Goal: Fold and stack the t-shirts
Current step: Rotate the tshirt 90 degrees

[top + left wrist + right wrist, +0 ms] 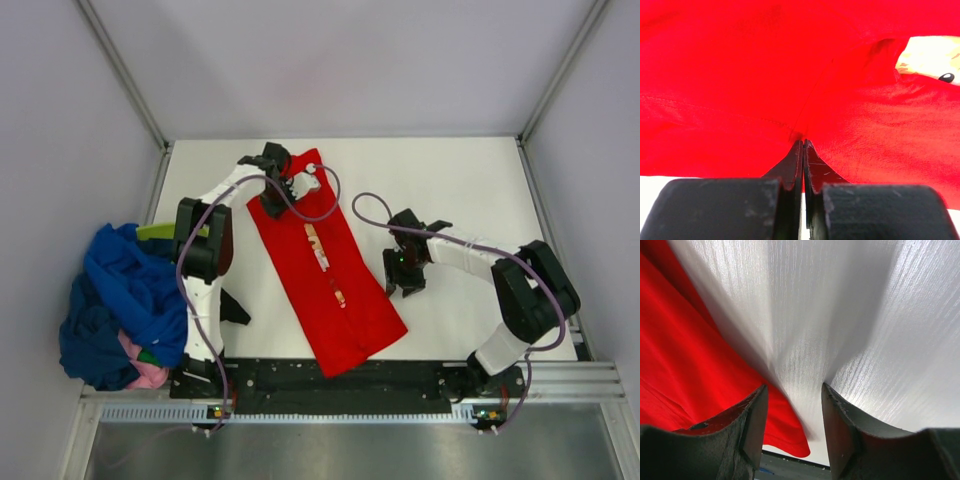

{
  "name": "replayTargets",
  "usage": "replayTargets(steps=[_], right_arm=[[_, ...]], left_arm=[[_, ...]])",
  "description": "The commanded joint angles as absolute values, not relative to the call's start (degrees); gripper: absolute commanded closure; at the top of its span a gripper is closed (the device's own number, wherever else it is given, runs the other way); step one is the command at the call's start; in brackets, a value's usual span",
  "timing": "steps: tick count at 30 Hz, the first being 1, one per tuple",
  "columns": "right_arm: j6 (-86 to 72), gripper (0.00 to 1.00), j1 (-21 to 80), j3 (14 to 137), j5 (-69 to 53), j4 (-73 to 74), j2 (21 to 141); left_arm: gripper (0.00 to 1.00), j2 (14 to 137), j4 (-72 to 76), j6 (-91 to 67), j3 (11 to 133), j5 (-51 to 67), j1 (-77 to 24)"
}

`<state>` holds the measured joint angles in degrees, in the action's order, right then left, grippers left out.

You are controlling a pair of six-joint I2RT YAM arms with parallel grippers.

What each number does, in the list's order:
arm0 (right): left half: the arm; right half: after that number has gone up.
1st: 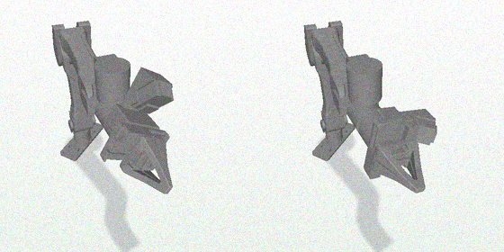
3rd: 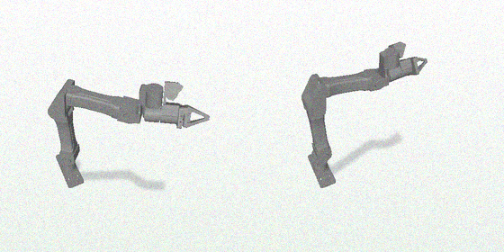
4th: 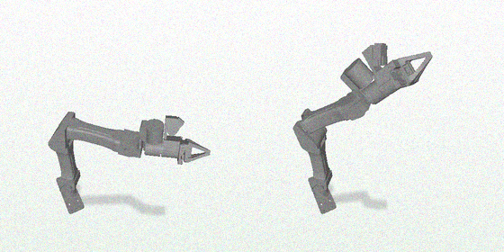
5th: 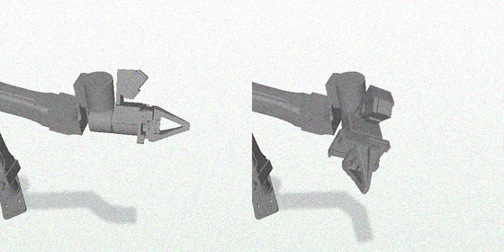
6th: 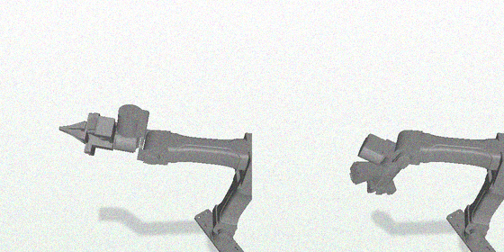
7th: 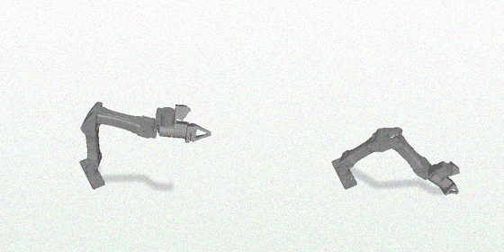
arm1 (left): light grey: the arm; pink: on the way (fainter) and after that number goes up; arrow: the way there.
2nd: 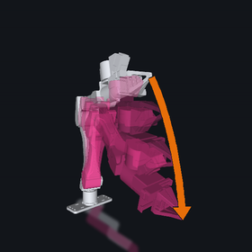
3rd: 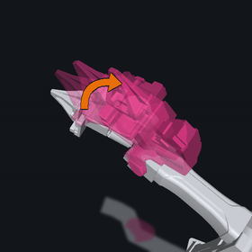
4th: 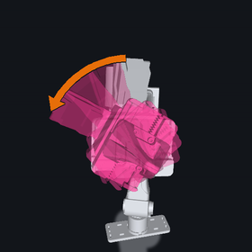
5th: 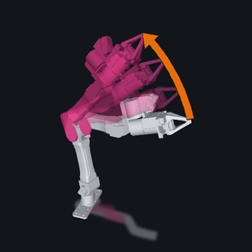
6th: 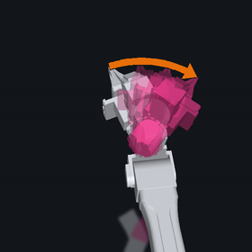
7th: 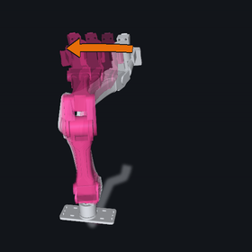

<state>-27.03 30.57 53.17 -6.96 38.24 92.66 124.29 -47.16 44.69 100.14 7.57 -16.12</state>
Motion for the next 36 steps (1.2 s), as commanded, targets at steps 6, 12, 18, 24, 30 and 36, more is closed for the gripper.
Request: replayTargets(steps=[6, 12, 18, 24, 30, 36], right_arm=[[-26.72, 0.54, 30.24, 51.68, -6.50, 36.12, 93.96], [-26.46, 0.54, 30.24, 51.86, -6.50, 35.86, 94.13], [-26.02, 0.53, 30.32, 52.03, -6.33, 35.86, 94.31], [-26.02, 0.53, 30.32, 51.15, -5.98, 35.77, 94.04], [-26.02, 0.53, 30.32, 50.98, -6.06, 35.60, 93.96], [-25.93, 0.53, 30.32, 51.06, -5.89, 35.51, 93.87]], left_arm=[[1.00, 116.02, -46.85, 41.31, 98.09, 6.24, -16.44], [1.00, 114.08, -45.00, 42.80, 93.43, 5.97, -16.61], [0.39, 116.88, -44.21, 45.52, 95.26, 8.43, -16.79], [0.38, 124.36, -48.25, 45.61, 103.79, 8.44, -16.70], [0.62, 126.91, -48.86, 45.79, 106.08, 7.74, -16.70], [0.67, 127.70, -50.89, 46.32, 106.61, 7.56, -16.70]])
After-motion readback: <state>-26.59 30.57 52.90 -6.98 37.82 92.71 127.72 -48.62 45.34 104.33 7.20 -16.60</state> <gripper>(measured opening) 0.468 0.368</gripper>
